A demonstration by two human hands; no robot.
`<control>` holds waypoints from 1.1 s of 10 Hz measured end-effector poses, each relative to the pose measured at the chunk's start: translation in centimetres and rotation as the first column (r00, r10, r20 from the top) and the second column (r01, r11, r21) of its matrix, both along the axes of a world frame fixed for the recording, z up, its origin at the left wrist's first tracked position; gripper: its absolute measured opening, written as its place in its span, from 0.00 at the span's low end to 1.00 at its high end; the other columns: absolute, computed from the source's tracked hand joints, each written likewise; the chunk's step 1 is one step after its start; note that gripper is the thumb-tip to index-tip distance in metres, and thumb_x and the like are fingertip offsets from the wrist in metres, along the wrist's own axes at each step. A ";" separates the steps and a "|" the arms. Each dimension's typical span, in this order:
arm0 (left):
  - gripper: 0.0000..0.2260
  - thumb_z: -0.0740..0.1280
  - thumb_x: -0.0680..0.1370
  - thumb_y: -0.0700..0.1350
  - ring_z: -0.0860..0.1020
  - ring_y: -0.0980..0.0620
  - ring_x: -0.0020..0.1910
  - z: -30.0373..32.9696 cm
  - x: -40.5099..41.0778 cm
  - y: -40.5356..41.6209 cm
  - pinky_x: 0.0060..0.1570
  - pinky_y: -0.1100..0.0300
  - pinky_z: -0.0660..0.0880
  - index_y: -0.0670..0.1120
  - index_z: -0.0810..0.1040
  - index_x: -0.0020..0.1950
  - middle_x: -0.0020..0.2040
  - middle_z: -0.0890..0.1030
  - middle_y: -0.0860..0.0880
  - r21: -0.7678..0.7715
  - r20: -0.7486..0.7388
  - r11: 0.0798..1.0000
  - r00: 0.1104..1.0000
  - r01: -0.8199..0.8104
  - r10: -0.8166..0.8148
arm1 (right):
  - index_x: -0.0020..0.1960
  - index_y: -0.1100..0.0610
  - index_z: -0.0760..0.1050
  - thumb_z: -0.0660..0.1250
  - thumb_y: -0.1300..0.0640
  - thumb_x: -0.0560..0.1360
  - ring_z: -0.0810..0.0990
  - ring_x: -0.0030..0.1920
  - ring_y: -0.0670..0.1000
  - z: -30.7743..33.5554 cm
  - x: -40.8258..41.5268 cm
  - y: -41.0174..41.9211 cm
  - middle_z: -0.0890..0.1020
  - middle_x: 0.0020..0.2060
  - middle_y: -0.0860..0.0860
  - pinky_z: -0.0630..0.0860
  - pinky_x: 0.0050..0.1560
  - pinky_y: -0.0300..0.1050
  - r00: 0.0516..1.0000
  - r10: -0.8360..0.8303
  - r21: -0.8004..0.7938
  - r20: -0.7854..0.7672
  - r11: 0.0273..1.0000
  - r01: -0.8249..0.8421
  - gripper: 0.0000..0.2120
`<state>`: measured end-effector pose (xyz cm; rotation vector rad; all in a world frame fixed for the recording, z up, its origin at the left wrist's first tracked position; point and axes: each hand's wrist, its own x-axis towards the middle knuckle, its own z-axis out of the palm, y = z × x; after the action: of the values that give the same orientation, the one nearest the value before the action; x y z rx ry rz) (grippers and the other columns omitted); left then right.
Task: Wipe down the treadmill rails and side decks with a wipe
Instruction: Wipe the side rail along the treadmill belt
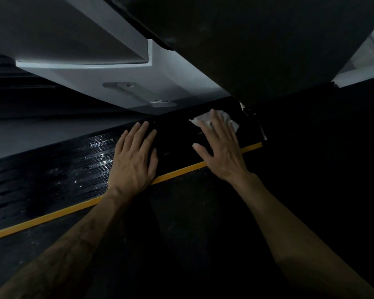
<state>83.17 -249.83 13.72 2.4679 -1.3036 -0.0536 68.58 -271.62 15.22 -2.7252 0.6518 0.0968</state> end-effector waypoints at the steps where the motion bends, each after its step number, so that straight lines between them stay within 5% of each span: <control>1: 0.25 0.54 0.84 0.52 0.57 0.45 0.82 0.1 0.0 0.0 0.80 0.43 0.54 0.42 0.67 0.79 0.81 0.63 0.42 0.016 0.000 1.000 1.000 -0.004 0.004 | 0.84 0.48 0.49 0.55 0.38 0.82 0.37 0.82 0.54 0.3 -0.1 -0.8 0.41 0.83 0.56 0.38 0.81 0.52 0.994 -0.110 0.005 -0.022 0.994 0.110 0.35; 2: 0.25 0.54 0.84 0.52 0.57 0.46 0.82 0.1 0.0 0.0 0.80 0.43 0.54 0.42 0.67 0.79 0.81 0.63 0.42 0.017 0.002 1.000 1.000 -0.005 0.005 | 0.84 0.55 0.39 0.51 0.37 0.84 0.36 0.82 0.52 0.7 2.1 -0.8 0.38 0.83 0.55 0.37 0.82 0.53 0.956 -0.282 0.018 -0.076 0.959 0.284 0.39; 3: 0.24 0.55 0.84 0.51 0.57 0.46 0.82 0.0 0.0 0.0 0.80 0.44 0.54 0.42 0.67 0.79 0.81 0.63 0.42 0.003 -0.002 1.000 1.000 -0.007 0.007 | 0.84 0.55 0.39 0.49 0.36 0.84 0.36 0.82 0.54 0.6 4.4 0.1 0.38 0.83 0.56 0.34 0.80 0.53 0.948 -0.295 -0.013 -0.115 0.955 0.296 0.38; 5: 0.24 0.55 0.84 0.52 0.57 0.45 0.82 0.0 -0.1 0.0 0.80 0.43 0.54 0.42 0.67 0.79 0.81 0.63 0.42 -0.001 0.004 1.000 1.000 -0.006 0.006 | 0.84 0.50 0.46 0.45 0.36 0.82 0.40 0.83 0.55 -0.1 0.9 0.9 0.44 0.84 0.53 0.39 0.81 0.59 0.988 0.101 -0.130 -0.121 0.985 -0.117 0.35; 7: 0.24 0.55 0.84 0.52 0.56 0.45 0.82 0.2 -0.1 0.1 0.80 0.41 0.54 0.43 0.67 0.78 0.81 0.63 0.41 0.004 0.004 1.000 1.000 -0.018 0.018 | 0.84 0.54 0.41 0.44 0.33 0.82 0.37 0.82 0.60 0.8 2.7 -0.2 0.40 0.83 0.59 0.39 0.81 0.61 0.966 -0.191 -0.146 -0.175 0.975 0.166 0.39; 8: 0.24 0.55 0.84 0.52 0.57 0.44 0.82 0.3 -0.2 0.1 0.80 0.42 0.54 0.43 0.67 0.78 0.81 0.63 0.41 -0.006 -0.006 0.999 0.999 -0.034 0.034 | 0.84 0.54 0.43 0.44 0.32 0.82 0.38 0.82 0.60 0.8 4.7 1.3 0.40 0.83 0.58 0.38 0.81 0.60 0.965 -0.202 -0.130 -0.167 0.975 0.181 0.39; 10: 0.24 0.55 0.85 0.52 0.56 0.44 0.82 0.3 -0.2 0.2 0.80 0.42 0.54 0.43 0.67 0.79 0.81 0.62 0.41 0.003 -0.020 0.999 0.999 -0.032 0.032 | 0.84 0.49 0.50 0.45 0.36 0.82 0.44 0.83 0.57 0.4 1.6 1.3 0.47 0.84 0.54 0.47 0.81 0.63 0.979 0.166 -0.117 -0.118 0.977 -0.179 0.34; 11: 0.24 0.55 0.85 0.52 0.56 0.44 0.82 0.3 -0.2 0.1 0.80 0.42 0.54 0.43 0.67 0.78 0.81 0.63 0.41 0.004 -0.015 0.999 0.999 -0.035 0.035 | 0.84 0.51 0.48 0.46 0.38 0.84 0.42 0.83 0.57 0.9 1.0 -0.1 0.45 0.84 0.55 0.46 0.82 0.60 0.985 0.100 -0.112 -0.143 0.987 -0.116 0.33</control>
<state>82.96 -249.73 14.04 2.4885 -1.2547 -0.0655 69.56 -271.69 16.10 -2.8898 0.5627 0.2817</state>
